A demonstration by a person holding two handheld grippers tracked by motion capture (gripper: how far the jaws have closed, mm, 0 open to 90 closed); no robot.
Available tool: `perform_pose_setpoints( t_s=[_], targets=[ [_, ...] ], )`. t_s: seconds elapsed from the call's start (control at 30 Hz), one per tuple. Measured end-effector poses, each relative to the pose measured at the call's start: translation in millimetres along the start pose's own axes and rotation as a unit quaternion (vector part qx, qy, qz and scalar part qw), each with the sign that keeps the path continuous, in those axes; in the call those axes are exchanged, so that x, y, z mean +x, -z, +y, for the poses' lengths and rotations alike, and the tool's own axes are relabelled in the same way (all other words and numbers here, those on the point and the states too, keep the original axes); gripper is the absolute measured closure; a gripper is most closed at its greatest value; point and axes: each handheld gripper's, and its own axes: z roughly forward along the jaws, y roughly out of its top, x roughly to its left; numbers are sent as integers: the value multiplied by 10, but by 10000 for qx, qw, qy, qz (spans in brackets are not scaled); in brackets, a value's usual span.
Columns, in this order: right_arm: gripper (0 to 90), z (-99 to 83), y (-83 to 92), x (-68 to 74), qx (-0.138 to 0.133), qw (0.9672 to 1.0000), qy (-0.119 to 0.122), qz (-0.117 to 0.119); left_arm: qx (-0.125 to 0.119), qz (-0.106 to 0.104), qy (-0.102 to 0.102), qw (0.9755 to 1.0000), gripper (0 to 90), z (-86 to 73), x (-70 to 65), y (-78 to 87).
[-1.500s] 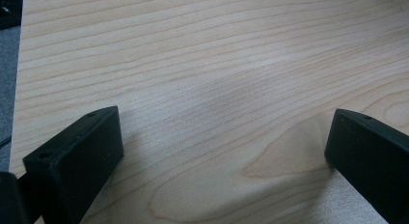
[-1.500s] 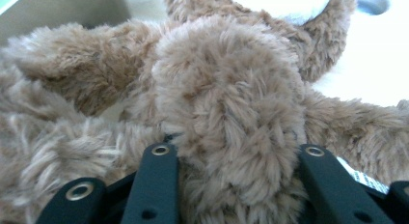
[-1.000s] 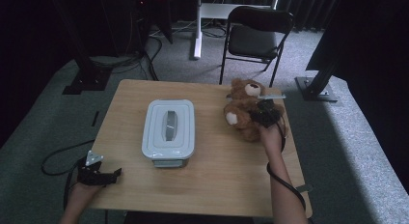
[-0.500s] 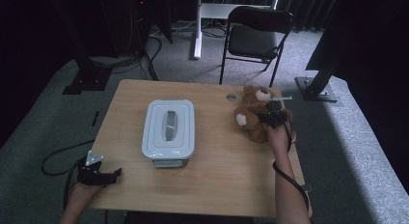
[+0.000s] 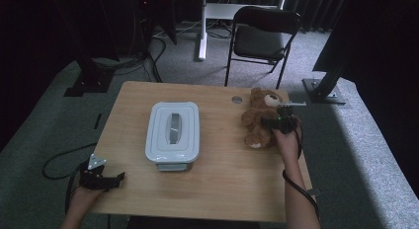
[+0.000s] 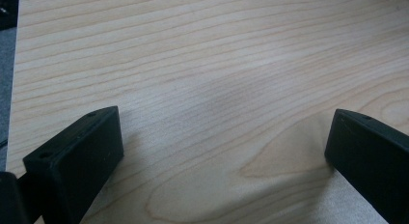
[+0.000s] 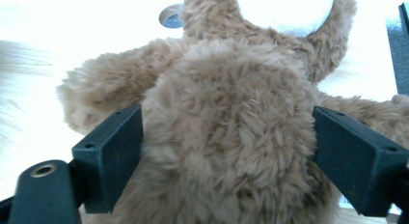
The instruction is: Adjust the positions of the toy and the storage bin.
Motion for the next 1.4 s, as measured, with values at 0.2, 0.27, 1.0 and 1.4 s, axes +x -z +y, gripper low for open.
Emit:
perform_pose_setpoints(
  t_s=[0.2, 0.27, 1.0, 1.4],
  targets=[
    [131, 82, 207, 178, -385, 9991, 28, 185, 42, 11, -104, 9999, 5, 55, -28, -32],
    [132, 110, 250, 269, -454, 9985, 71, 294, 36, 39, -193, 9998, 5, 80, -44, -46],
    [129, 17, -101, 1485, -461, 9874, 1084, 1059, -347, -66, -301, 9989, 5, 596, -138, -187],
    [129, -234, -525, 1698, -143, 9881, 965, 1191, -391, -182, -477, 9979, 5, 893, -244, -393]
  ],
)
